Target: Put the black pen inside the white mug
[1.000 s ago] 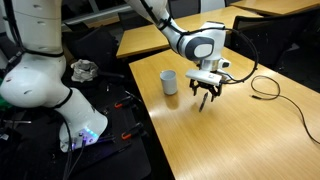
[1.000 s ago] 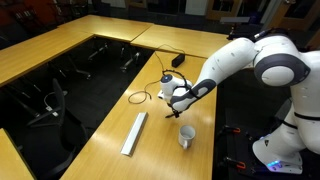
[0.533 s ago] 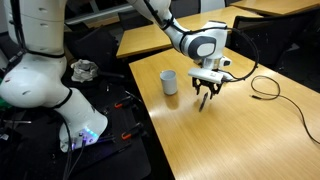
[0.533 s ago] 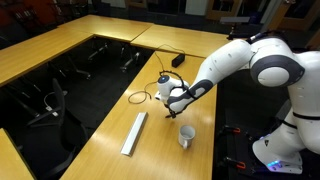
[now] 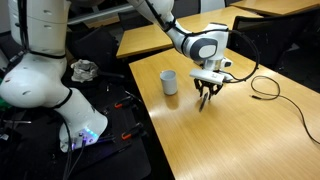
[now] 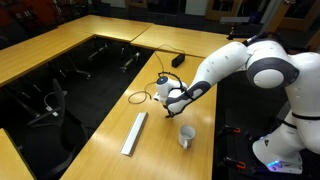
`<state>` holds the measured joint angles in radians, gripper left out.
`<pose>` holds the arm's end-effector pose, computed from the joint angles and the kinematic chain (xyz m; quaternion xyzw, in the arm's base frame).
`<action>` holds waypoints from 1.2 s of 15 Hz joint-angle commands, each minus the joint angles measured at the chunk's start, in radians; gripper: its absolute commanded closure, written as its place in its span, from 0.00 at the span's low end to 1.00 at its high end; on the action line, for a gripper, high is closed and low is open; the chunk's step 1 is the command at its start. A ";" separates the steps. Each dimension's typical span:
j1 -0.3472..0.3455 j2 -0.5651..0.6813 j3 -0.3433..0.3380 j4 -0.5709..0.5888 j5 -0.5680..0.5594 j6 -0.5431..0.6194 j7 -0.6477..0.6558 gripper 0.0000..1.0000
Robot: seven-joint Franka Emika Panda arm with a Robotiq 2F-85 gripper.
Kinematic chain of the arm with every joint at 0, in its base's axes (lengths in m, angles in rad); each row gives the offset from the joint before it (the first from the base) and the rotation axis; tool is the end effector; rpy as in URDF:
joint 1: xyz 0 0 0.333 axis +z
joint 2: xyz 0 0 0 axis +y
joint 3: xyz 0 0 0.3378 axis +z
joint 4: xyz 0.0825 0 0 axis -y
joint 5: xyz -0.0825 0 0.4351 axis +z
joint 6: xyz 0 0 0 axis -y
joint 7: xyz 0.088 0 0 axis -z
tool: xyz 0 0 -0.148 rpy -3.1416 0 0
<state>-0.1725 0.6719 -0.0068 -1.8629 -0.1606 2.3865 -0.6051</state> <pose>0.6447 -0.1230 0.0766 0.9582 0.2715 -0.0884 0.0204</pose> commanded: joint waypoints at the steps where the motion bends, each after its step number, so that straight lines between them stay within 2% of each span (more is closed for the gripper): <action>1: -0.015 0.011 0.018 0.023 -0.019 -0.020 -0.012 0.86; 3: -0.013 0.016 0.015 0.024 -0.021 -0.020 -0.005 0.98; 10: -0.011 -0.002 0.014 0.012 -0.037 -0.010 0.002 1.00; 11: -0.012 -0.002 0.015 0.011 -0.034 -0.009 0.004 0.74; 12: -0.011 -0.001 0.014 0.011 -0.034 -0.011 0.008 0.74; 13: -0.011 0.002 0.014 0.012 -0.034 -0.011 0.008 0.68; 18: -0.011 0.009 0.015 0.008 -0.030 -0.001 0.016 0.30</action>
<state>-0.1730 0.6836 -0.0054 -1.8531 -0.1822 2.3865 -0.6041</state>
